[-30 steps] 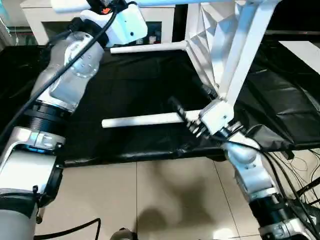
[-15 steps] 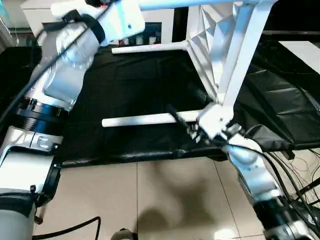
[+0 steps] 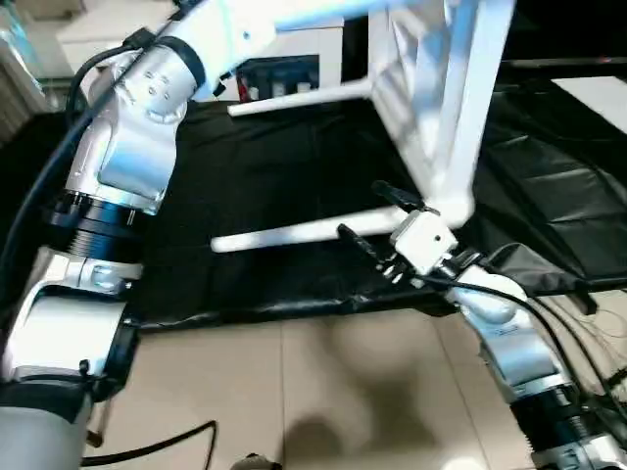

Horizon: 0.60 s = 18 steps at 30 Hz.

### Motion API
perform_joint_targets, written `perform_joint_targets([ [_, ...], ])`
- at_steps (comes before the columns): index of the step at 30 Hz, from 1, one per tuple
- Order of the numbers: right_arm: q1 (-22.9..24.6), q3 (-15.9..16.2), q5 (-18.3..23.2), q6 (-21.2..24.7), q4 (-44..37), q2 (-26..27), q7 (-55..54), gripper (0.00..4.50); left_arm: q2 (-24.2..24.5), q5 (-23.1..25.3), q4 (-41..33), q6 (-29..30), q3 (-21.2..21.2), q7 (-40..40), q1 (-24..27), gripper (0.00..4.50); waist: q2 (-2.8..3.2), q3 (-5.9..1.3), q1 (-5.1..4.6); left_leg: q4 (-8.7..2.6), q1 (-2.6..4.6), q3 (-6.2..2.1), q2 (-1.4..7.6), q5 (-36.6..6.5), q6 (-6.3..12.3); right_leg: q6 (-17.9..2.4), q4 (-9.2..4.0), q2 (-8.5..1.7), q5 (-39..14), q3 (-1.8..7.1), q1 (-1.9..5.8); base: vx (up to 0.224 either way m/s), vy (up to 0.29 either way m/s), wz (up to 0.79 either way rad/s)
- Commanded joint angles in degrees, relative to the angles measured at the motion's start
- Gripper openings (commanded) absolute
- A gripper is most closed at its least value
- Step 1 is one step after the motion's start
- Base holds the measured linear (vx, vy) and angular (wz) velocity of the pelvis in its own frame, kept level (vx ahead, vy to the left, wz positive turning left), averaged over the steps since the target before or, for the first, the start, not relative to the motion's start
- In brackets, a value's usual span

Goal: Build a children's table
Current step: Flip table

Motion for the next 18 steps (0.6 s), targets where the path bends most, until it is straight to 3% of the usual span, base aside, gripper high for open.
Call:
perform_joint_targets([
  [1,-1.1,-0.8,0.2,0.8,-1.9,-0.3,0.8,3.73,-4.1,-12.2,3.0,5.3,9.0,3.7,1.1,2.03,-2.38,-3.45,-0.08,-4.21,1.79,-1.16,1.38,-14.3,2.99,-9.5,-5.72,-2.09,-16.8,1.36,1.36,0.0,0.0,0.0],
  [5,-1.4,-1.9,0.2,1.7,-1.5,-0.2,-0.8,3.73,-5.6,-13.7,2.8,2.4,11.6,6.8,1.5,2.03,-2.55,-3.63,0.36,-4.04,1.69,-1.06,1.32,-12.9,3.72,-10.2,-5.53,-2.1,-14.9,1.27,1.4,0.0,0.0,0.0],
  [7,-1.5,-3.0,0.0,3.0,-1.0,0.6,-3.1,3.73,-6.2,-14.2,2.4,2.3,12.3,6.9,1.8,2.03,-2.04,-3.79,0.4,-4.23,1.66,-1.21,1.5,-12.6,3.52,-10.3,-5.43,-2.08,-14.3,1.24,1.4,0.0,0.0,0.0],
  [9,-1.3,-5.6,2.9,5.1,-0.6,2.9,-6.0,3.73,-7.0,-14.3,1.3,2.4,12.9,7.4,3.2,1.99,-2.1,-4.08,0.08,-4.41,1.62,-1.44,1.74,-11.3,2.83,-11.1,-4.77,-1.69,-8.4,1.14,1.53,0.0,0.0,0.0],
  [12,-0.7,-7.8,6.1,6.0,-0.8,5.0,-8.1,3.73,-8.0,-14.0,-0.1,2.4,13.1,8.4,5.0,1.91,-2.29,-4.24,0.04,-4.28,1.78,-1.36,1.79,-9.3,3.58,-12.2,-4.34,-1.69,-2.3,1.11,1.72,0.0,0.0,0.0],
  [14,1.0,-10.8,10.3,5.8,-2.0,8.1,-11.0,4.05,-9.1,-13.8,-2.5,2.4,12.6,9.7,7.5,1.85,-2.44,-4.39,0.21,-4.0,1.79,-1.15,1.91,-6.4,5.34,-13.2,-3.93,-1.95,3.1,1.2,1.94,0.0,0.0,0.0],
  [16,1.7,-11.9,10.4,5.0,-2.2,8.9,-12.8,4.1,-9.1,-13.5,-3.3,2.2,11.8,10.0,8.5,1.83,-2.4,-4.44,0.33,-3.89,1.75,-1.15,1.92,-5.3,5.82,-13.3,-3.8,-1.87,4.2,1.15,1.9,0.0,0.0,0.0],
  [18,1.7,-15.0,10.6,7.4,-1.3,10.6,-18.0,4.39,-8.8,-13.4,-4.2,1.1,10.7,10.4,10.2,1.79,-2.5,-4.33,0.26,-3.91,1.71,-1.02,1.79,-4.9,5.83,-13.1,-3.89,-1.74,3.9,1.14,1.79,0.0,0.0,0.0],
])
